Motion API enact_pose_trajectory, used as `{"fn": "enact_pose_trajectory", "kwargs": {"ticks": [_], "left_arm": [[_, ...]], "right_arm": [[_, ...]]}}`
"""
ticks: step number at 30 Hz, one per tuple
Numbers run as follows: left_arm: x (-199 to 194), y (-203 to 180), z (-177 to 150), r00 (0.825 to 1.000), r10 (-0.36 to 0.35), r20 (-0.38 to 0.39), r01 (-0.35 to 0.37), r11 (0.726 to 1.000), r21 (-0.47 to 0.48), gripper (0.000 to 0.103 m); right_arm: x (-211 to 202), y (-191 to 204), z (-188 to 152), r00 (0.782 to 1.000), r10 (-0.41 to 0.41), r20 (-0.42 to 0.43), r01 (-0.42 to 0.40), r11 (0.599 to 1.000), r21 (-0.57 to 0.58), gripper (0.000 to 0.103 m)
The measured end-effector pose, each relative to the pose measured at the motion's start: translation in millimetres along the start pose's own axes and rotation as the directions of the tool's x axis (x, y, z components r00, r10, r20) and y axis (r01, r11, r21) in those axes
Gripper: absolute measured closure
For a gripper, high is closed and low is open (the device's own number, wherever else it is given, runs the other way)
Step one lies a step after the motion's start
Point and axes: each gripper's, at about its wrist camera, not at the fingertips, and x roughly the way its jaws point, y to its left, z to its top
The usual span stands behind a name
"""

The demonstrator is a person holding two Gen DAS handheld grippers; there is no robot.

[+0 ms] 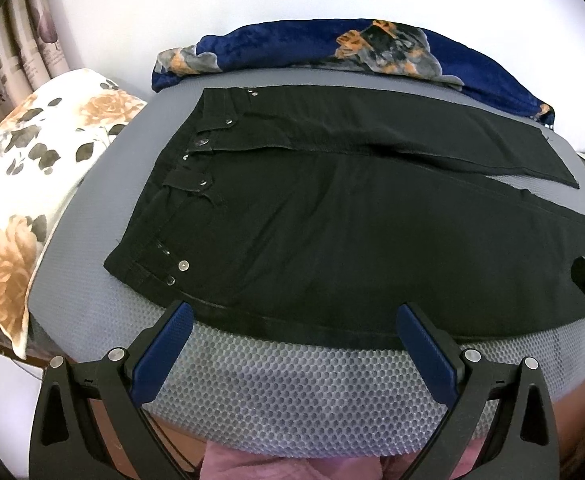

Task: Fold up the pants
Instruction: 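Move both tools over the waistband of the black trousers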

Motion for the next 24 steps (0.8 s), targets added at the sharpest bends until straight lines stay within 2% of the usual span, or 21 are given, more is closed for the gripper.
{"fn": "enact_pose_trajectory", "kwargs": {"ticks": [16,21,24], "left_arm": [[11.0,9.3,22.4,1.0,0.005,0.005,-0.005,1.0,0.0,0.002],[16.1,16.7,38.7,1.0,0.011,0.022,-0.011,1.0,-0.003,0.002],[20.0,23.6,53.1,1.0,0.004,0.029,-0.004,1.0,-0.004,0.002]], "right_arm": [[8.3,4.4,8.8,1.0,-0.018,-0.011,0.018,1.0,-0.025,0.0],[15.4,4.7,16.2,1.0,-0.003,-0.027,0.002,1.0,-0.024,0.0],[21.4,3.5,24.0,0.999,0.034,-0.035,-0.034,0.999,-0.015,0.0]]}}
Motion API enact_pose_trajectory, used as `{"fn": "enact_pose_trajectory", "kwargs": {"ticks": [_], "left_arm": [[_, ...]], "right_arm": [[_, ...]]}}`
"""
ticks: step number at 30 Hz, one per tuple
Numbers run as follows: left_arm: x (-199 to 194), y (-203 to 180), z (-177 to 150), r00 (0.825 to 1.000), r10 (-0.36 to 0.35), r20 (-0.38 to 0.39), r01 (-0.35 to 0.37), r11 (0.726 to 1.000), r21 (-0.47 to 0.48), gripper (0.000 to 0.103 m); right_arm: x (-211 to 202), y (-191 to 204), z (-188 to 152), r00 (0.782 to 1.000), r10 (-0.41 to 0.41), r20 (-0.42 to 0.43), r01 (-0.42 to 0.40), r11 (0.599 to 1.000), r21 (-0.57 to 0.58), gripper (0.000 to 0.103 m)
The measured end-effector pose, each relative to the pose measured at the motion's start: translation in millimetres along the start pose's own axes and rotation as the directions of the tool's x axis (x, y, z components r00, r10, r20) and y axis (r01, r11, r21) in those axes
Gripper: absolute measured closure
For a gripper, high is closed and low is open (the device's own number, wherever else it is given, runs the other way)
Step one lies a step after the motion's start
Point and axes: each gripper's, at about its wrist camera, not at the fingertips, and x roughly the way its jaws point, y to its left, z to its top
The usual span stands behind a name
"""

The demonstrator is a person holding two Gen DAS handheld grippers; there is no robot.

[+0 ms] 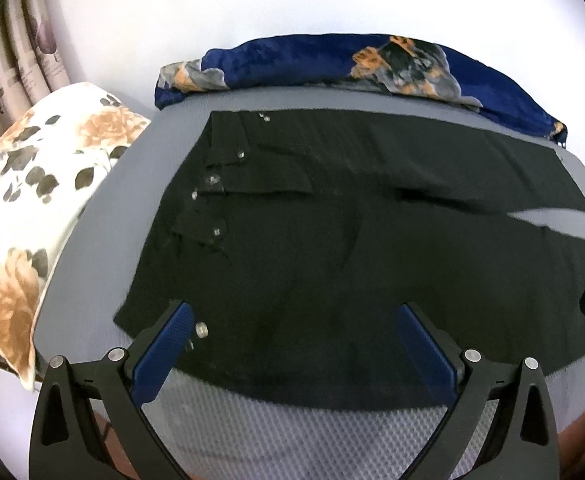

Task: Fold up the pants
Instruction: 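Move both tools over the waistband of the black trousers, then close the left tool on the waistband while the right tool grasps it too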

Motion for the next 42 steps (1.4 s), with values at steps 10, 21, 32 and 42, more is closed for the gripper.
{"fn": "enact_pose_trajectory", "kwargs": {"ticks": [10,21,32,42], "left_arm": [[35.8,75.7,94.3,0.979,-0.197,0.042,0.2,0.975,-0.093,0.039],[160.5,173.4,186.2,0.878,-0.478,-0.024,0.452,0.844,-0.287,0.065],[240.8,208.8,206.8,0.755,-0.651,-0.075,0.56,0.701,-0.441,0.066],[257.3,214.7,203.0,0.681,-0.728,-0.081,0.62,0.632,-0.465,0.066]], "right_arm": [[26.0,2.2,52.6,0.979,0.203,0.008,-0.203,0.979,0.011,0.0],[92.9,21.0,98.4,0.973,0.217,-0.072,-0.214,0.976,0.052,0.0],[138.5,58.1,111.6,0.968,0.205,-0.143,-0.208,0.978,-0.01,0.0],[158.1,78.8,119.9,0.962,0.221,-0.158,-0.227,0.974,-0.025,0.0]]}}
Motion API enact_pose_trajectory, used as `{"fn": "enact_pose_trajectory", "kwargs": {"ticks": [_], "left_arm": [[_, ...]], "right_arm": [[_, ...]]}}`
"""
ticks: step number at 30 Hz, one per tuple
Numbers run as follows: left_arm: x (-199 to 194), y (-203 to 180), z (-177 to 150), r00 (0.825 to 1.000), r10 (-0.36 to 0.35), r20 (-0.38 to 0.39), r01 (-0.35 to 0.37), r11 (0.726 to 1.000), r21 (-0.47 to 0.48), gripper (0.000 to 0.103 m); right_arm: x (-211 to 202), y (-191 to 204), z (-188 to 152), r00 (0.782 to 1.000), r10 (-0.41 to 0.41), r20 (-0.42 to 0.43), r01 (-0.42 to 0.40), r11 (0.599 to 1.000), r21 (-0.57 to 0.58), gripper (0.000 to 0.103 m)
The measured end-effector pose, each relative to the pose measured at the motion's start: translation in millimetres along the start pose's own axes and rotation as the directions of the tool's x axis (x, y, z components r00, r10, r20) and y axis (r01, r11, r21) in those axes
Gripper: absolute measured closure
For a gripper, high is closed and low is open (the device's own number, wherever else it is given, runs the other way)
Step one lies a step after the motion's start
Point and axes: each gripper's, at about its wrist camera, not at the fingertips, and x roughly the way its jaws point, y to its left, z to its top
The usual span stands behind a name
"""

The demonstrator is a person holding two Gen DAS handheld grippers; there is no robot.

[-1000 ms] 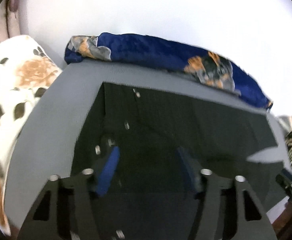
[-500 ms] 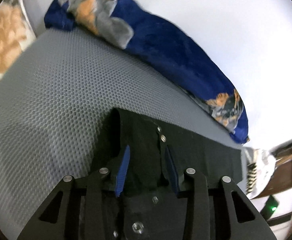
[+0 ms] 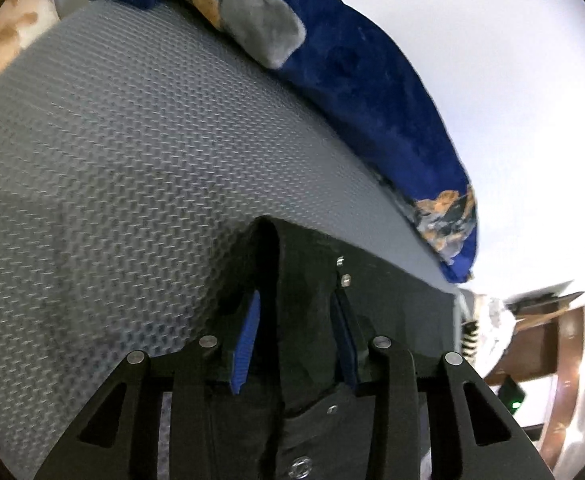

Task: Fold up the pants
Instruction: 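Close the left tool on the waistband while the right tool grasps it too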

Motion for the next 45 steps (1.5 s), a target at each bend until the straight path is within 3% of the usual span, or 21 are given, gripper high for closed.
{"fn": "enact_pose_trajectory", "kwargs": {"ticks": [4,10,16,18,19,20,25,28,31,36,38,41,43,45], "left_arm": [[11.2,-7.1,6.7,0.996,-0.082,-0.024,0.083,0.997,0.01,0.065],[31.7,-8.9,19.4,0.992,-0.12,-0.038,0.12,0.993,-0.007,0.066],[47.2,-16.7,23.6,0.993,-0.121,-0.005,0.121,0.993,-0.003,0.066],[47.1,-19.0,20.8,0.995,-0.093,0.032,0.093,0.996,0.003,0.076],[45.6,-22.8,18.6,0.996,-0.075,0.049,0.074,0.997,0.024,0.09],[42.9,-24.7,16.4,0.996,-0.065,0.061,0.062,0.997,0.038,0.094],[6.7,-56.4,-4.6,0.977,-0.162,0.142,0.143,0.98,0.135,0.094],[-11.7,-79.7,-20.8,0.968,-0.196,0.154,0.161,0.964,0.212,0.094],[-26.4,-105.2,-38.5,0.96,-0.225,0.168,0.17,0.941,0.292,0.094],[-41.2,-122.5,-56.6,0.955,-0.235,0.183,0.162,0.925,0.344,0.094],[-51.6,-120.7,-60.8,0.954,-0.232,0.19,0.158,0.927,0.34,0.094],[-55.1,-120.5,-61.9,0.952,-0.226,0.205,0.152,0.934,0.323,0.094],[-58.8,-118.1,-61.6,0.954,-0.21,0.215,0.137,0.94,0.313,0.094],[-58.0,-115.3,-60.2,0.955,-0.205,0.215,0.137,0.946,0.294,0.094]], "right_arm": [[4.1,5.4,2.9,1.0,0.003,0.003,-0.003,1.0,-0.023,0.0],[15.3,5.0,14.2,1.0,0.022,0.002,-0.022,0.999,-0.042,0.0],[32.3,-3.4,38.6,0.997,0.082,-0.003,-0.082,0.996,-0.039,0.0],[39.4,-6.3,49.7,0.996,0.091,-0.003,-0.091,0.994,-0.063,0.0],[43.8,-8.0,56.9,0.995,0.095,-0.006,-0.095,0.992,-0.086,0.0],[47.3,-9.5,63.3,0.995,0.098,-0.009,-0.098,0.989,-0.11,0.0],[62.9,-17.6,103.4,0.982,0.174,-0.075,-0.187,0.953,-0.24,0.0],[68.4,-18.8,135.5,0.969,0.214,-0.125,-0.245,0.907,-0.342,0.0],[75.5,-13.6,165.0,0.945,0.255,-0.203,-0.322,0.834,-0.448,0.0],[94.9,10.8,192.3,0.856,0.296,-0.425,-0.504,0.661,-0.556,0.003],[103.4,22.6,194.1,0.822,0.283,-0.494,-0.553,0.601,-0.577,0.01],[116.8,40.5,187.4,0.755,0.255,-0.604,-0.634,0.521,-0.572,0.022],[122.0,46.9,180.4,0.736,0.229,-0.637,-0.654,0.485,-0.581,0.03],[128.0,49.4,172.1,0.736,0.188,-0.65,-0.65,0.464,-0.602,0.044]]}}
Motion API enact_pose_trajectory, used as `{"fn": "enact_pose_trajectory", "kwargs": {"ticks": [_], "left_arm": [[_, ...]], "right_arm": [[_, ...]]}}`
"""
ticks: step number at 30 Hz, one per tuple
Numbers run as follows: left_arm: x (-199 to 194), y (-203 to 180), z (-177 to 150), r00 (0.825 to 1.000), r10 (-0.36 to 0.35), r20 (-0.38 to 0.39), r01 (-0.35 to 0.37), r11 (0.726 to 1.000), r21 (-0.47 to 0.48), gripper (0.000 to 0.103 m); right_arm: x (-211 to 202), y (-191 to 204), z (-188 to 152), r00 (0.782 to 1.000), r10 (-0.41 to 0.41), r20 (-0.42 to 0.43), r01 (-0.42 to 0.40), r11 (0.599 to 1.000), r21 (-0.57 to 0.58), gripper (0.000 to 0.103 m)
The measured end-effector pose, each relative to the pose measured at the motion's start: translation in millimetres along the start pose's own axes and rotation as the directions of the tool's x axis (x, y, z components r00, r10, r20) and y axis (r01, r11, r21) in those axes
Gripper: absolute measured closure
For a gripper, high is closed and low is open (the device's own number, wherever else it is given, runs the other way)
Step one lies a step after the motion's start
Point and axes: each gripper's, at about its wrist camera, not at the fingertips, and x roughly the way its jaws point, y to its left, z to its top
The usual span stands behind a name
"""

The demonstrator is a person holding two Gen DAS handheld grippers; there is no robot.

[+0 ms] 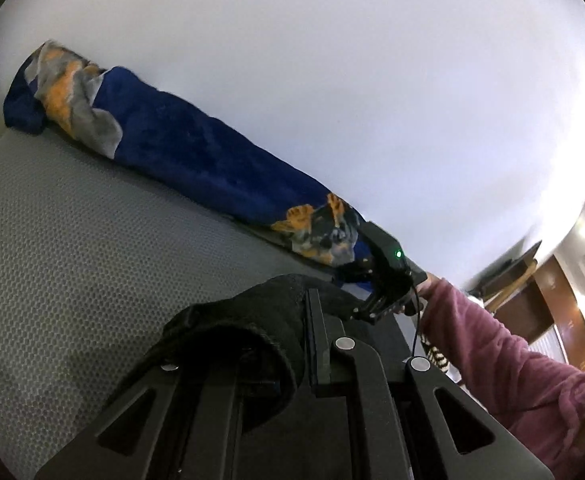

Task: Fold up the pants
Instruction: 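Close the left tool on the waistband while the right tool grasps it too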

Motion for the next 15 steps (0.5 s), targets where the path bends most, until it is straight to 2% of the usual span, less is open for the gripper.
{"fn": "enact_pose_trajectory", "kwargs": {"ticks": [1,2,6,8,9,15], "left_arm": [[1.0,0.4,0.1,1.0,0.007,-0.001,-0.007,1.0,-0.002,0.094],[1.1,0.6,0.1,1.0,0.017,-0.002,-0.017,1.0,-0.001,0.094],[3.7,2.7,2.6,0.999,0.03,-0.011,-0.03,0.999,-0.012,0.094],[7.2,5.2,3.6,0.999,0.041,-0.02,-0.041,0.999,-0.014,0.094],[9.2,5.7,4.8,0.999,0.047,-0.022,-0.047,0.999,-0.013,0.094],[17.9,12.4,7.9,0.998,0.065,-0.026,-0.065,0.997,-0.027,0.094]], "right_arm": [[2.9,-2.0,-2.2,1.0,0.008,-0.016,-0.008,1.0,0.005,0.051],[4.2,-6.6,-7.8,1.0,0.014,-0.026,-0.014,1.0,0.02,0.054],[1.3,-25.4,-28.2,0.997,-0.047,-0.054,0.051,0.997,0.064,0.057],[-3.9,-38.4,-45.4,0.995,-0.071,-0.07,0.078,0.991,0.108,0.065],[-5.4,-40.2,-51.5,0.995,-0.071,-0.067,0.079,0.989,0.123,0.072],[-8.3,-37.8,-74.5,0.989,-0.143,-0.037,0.147,0.974,0.17,0.082]]}}
